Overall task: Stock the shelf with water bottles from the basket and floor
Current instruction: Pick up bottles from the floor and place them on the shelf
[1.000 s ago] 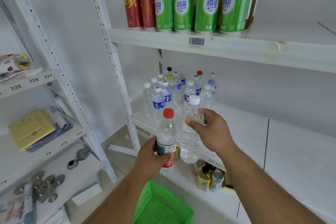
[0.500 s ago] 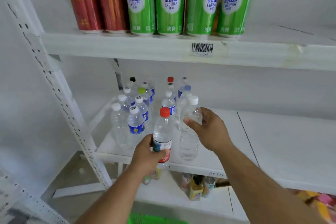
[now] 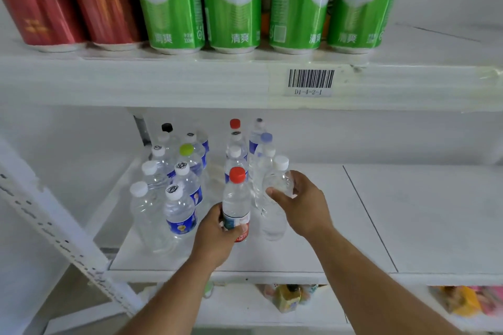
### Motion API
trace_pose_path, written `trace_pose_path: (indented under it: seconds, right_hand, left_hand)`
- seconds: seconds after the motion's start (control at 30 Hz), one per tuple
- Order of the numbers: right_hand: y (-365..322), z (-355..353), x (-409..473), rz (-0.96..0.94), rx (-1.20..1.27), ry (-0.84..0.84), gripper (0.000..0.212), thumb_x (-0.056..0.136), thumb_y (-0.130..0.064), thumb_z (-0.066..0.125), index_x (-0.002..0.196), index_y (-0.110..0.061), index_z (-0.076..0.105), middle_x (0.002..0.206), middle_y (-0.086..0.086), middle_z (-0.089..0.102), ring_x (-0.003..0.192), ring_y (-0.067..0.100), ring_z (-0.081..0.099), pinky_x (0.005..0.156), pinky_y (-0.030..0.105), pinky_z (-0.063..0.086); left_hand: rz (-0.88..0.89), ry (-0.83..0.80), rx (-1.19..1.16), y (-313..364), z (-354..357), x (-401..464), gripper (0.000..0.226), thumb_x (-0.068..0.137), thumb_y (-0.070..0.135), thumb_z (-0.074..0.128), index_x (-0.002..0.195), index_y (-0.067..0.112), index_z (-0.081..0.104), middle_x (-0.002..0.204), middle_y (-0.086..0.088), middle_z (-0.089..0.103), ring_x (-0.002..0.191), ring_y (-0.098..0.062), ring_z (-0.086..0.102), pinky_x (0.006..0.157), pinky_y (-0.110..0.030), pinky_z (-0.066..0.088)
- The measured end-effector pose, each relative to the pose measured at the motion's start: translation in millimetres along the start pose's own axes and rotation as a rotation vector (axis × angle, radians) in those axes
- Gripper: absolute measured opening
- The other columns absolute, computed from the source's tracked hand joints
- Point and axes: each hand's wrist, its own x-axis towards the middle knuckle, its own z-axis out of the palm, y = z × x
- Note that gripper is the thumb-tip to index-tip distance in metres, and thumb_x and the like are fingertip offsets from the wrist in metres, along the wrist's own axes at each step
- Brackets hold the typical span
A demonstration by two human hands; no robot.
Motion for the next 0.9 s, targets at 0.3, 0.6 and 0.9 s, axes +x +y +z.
trace_pose_path:
  seconds: [0.3,0.6,0.9]
  right_hand:
    - [18,24,22,0.066,0.021,-0.036,0.044,0.083,-0.041,0.077,0.122,-0.032,0.059,0.099,-0.022,0.064,0.09,0.001,0.059,0.08,0.02,0.046]
    - [26,38,36,0.05,0.06,-0.043,0.036,0.084,-0.031,0.078,0.114,-0.036,0.059,0.105,-0.02,0.064,0.095,-0.002,0.059,0.083,0.019,0.046]
    - [37,42,37,0.005,0.031,-0.046,0.052,0.084,-0.033,0.077,0.129,-0.041,0.053,0.118,-0.022,0.061,0.108,0.003,0.058,0.096,0.025,0.049]
  left_hand:
    - [-0.027,0.003,-0.017,-9,8,27,0.057,0.074,0.007,0.081,0.117,0.032,0.054,0.104,0.021,0.062,0.096,-0.004,0.062,0.07,-0.01,0.045]
    - [-0.038,-0.012,-0.059,-14,15,44,0.062,0.073,0.006,0.082,0.124,0.029,0.055,0.116,0.012,0.063,0.108,-0.011,0.06,0.087,-0.023,0.049]
    - [-0.034,-0.024,-0.025,-22,16,56,0.069,0.072,0.008,0.082,0.13,0.031,0.052,0.127,0.011,0.061,0.121,-0.015,0.058,0.102,-0.039,0.05]
